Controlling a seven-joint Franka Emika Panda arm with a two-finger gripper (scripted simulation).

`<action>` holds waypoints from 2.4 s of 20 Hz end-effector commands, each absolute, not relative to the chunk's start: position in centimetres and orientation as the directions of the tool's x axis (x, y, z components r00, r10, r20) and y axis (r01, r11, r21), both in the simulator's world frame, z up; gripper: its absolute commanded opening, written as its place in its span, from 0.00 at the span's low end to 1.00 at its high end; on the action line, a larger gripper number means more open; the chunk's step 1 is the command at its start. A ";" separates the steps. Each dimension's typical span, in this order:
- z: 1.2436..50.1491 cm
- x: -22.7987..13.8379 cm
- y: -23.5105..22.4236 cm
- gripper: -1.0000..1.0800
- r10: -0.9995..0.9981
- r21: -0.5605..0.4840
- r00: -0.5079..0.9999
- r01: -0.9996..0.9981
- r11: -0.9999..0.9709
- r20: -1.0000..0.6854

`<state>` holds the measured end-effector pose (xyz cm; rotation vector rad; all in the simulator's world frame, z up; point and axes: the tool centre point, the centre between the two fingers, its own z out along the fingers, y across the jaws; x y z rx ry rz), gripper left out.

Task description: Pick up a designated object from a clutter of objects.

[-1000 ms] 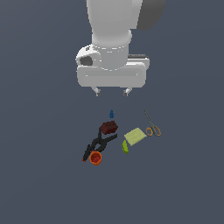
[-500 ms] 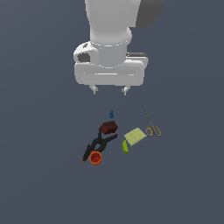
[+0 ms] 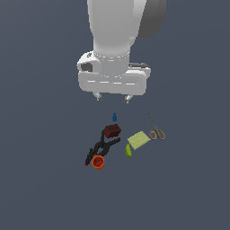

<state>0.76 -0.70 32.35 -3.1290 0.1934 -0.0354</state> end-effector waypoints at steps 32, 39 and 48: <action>11.9 -2.0 -1.4 0.96 -0.806 -0.006 0.592 -0.806 -0.592 -0.003; 9.7 -3.0 -1.5 0.96 -0.862 -0.002 0.507 -0.862 -0.507 -0.001; 9.0 -3.3 -1.6 0.96 -0.876 0.000 0.482 -0.876 -0.482 0.000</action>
